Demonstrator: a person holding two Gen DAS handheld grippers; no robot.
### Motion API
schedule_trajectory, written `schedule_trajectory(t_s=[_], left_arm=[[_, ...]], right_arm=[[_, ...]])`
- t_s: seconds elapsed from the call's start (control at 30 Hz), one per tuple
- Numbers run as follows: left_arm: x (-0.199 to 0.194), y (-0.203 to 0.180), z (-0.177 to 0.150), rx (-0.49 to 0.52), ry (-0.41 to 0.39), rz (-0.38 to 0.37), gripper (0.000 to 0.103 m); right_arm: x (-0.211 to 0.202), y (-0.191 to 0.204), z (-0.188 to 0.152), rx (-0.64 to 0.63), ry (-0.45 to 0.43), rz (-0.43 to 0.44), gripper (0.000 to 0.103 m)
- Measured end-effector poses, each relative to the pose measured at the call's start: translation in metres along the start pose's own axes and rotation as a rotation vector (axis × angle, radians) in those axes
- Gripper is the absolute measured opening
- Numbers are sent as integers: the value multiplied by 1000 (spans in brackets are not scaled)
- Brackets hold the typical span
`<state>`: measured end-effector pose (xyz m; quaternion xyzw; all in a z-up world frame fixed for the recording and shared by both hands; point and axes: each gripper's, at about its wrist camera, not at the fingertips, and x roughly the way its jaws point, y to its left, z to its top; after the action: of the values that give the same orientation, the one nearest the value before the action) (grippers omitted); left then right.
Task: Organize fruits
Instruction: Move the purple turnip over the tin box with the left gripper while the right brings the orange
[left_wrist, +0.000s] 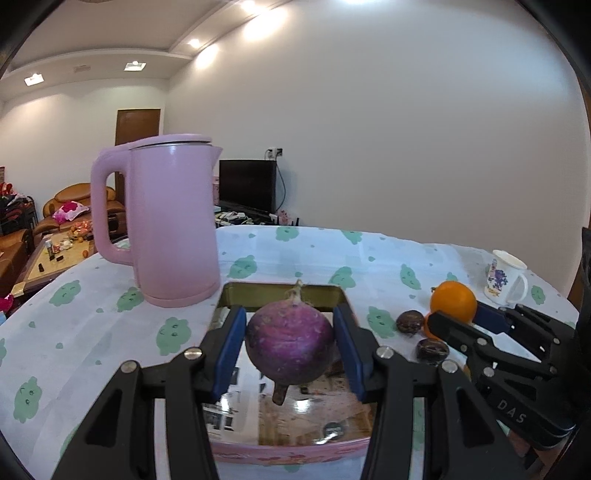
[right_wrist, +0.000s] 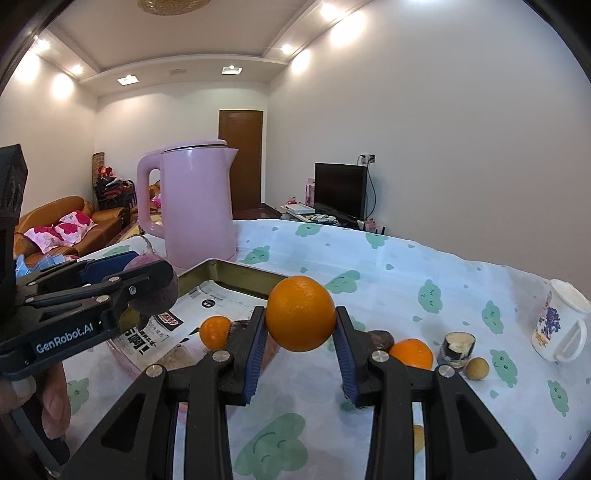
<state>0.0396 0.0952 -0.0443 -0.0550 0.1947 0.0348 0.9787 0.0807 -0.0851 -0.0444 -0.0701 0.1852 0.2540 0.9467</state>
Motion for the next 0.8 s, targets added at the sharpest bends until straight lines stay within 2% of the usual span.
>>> schedule_trajectory(t_s=[0.4,0.8], left_arm=[[12,23,-2,-20,47,48,51],[19,29,-5,-17,82,60,51]], right_arm=[[10,23,5,-40,5,53,38],[19,42,6,-73,21,93,38]])
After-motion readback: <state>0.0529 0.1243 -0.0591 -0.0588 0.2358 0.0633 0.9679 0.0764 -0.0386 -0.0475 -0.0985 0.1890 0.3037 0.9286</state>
